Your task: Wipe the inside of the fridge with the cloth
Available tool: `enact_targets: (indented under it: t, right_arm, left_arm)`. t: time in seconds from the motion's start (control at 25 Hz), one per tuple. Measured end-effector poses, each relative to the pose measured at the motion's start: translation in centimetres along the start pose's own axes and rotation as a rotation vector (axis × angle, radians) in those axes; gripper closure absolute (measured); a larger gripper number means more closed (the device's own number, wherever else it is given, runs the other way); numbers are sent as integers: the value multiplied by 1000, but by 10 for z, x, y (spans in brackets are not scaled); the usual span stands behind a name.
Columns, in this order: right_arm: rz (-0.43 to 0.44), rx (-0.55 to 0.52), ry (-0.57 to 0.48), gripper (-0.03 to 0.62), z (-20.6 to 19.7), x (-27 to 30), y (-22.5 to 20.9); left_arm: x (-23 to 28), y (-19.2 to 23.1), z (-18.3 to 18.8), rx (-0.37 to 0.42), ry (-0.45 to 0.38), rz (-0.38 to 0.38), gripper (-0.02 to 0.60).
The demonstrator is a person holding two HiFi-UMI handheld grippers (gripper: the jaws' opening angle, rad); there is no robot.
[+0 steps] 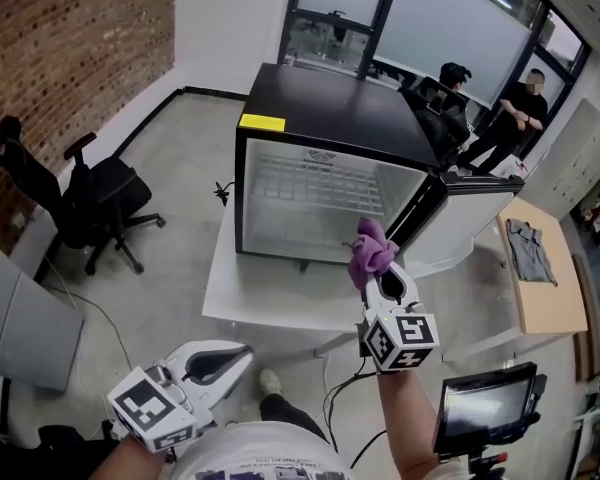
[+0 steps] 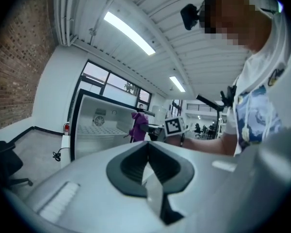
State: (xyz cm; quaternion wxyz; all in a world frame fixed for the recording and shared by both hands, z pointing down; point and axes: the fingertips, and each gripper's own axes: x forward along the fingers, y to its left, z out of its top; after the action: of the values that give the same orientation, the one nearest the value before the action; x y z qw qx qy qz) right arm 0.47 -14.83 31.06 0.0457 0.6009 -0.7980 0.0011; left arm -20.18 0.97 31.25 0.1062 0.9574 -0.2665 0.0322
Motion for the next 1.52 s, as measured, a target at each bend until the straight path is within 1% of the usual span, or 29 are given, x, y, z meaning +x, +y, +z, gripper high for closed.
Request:
enact_targets:
  t: [0.12,0.44,0.8,1.0,1.28,1.4,1.52]
  right_arm:
    - [-19,3,-11,516,8,36,-22]
    - [-111,12,16,516,-8,108,-72]
    - [-203,2,33,516,-6,185,-121]
    - [-208,3,57,516,-11,221,-133]
    - [-199,-2,88,516,-20,259,-133]
    - [-179,-5,97,516,-21,273,-127]
    - [-142,-2,99,516,-18,284,-113]
  left_arm:
    - [21,15,8,-4,-4,3,575]
    - [62,38,18,7,-4,5,575]
    - [88,53,30,22,-10,23,575]
    - [90,65,33,12,-19,56,575]
    - [88,80,34,-2,-32,86,575]
    - [86,84,34,-6,-36,98,575]
    - [84,87,34,-9,-39,109,575]
